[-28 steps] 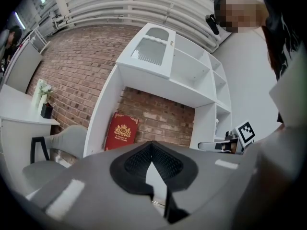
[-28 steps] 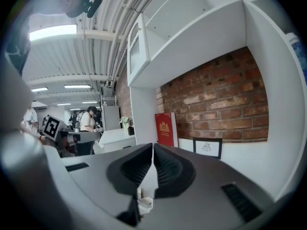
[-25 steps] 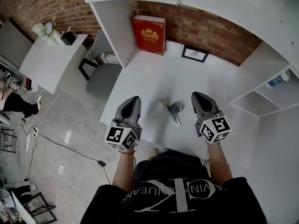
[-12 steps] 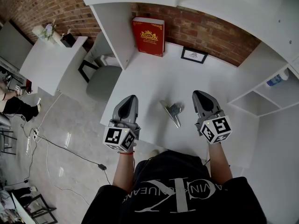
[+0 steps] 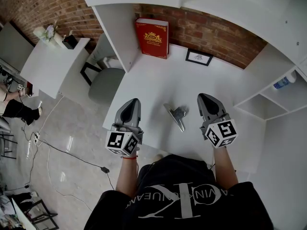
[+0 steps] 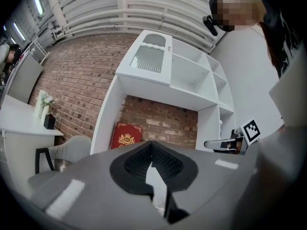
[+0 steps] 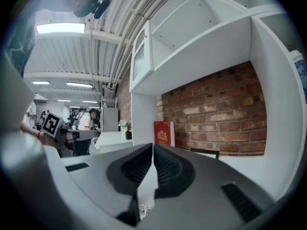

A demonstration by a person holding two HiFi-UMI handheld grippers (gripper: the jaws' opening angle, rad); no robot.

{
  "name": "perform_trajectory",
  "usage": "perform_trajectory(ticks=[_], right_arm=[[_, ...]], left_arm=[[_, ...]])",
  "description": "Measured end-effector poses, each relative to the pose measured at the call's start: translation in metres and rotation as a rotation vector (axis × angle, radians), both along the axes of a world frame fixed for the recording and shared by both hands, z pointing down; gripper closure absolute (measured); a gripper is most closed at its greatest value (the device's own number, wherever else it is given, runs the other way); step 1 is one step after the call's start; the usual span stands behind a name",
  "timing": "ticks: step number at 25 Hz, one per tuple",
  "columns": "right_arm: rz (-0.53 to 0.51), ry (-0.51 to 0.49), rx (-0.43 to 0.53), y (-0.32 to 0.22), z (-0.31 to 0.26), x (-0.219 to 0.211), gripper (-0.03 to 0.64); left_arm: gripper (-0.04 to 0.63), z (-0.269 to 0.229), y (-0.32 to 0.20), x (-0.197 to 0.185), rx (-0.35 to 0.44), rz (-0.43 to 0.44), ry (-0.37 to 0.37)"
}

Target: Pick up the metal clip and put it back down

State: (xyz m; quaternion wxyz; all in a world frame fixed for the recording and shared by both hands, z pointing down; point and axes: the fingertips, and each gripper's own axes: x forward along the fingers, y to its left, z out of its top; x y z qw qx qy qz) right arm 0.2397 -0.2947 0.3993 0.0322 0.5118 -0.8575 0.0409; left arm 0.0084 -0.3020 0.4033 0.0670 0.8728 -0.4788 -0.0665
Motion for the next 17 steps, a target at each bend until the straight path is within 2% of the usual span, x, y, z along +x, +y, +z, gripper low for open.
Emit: perform_trajectory(ticks=[17], right_arm=[[0.001, -0.013, -0.008, 0.0043, 0.0028, 0.0039, 0.598]], left_arm=[[0.584, 0.0025, 0.0058, 0.0039, -0.014, -0.001, 0.003]])
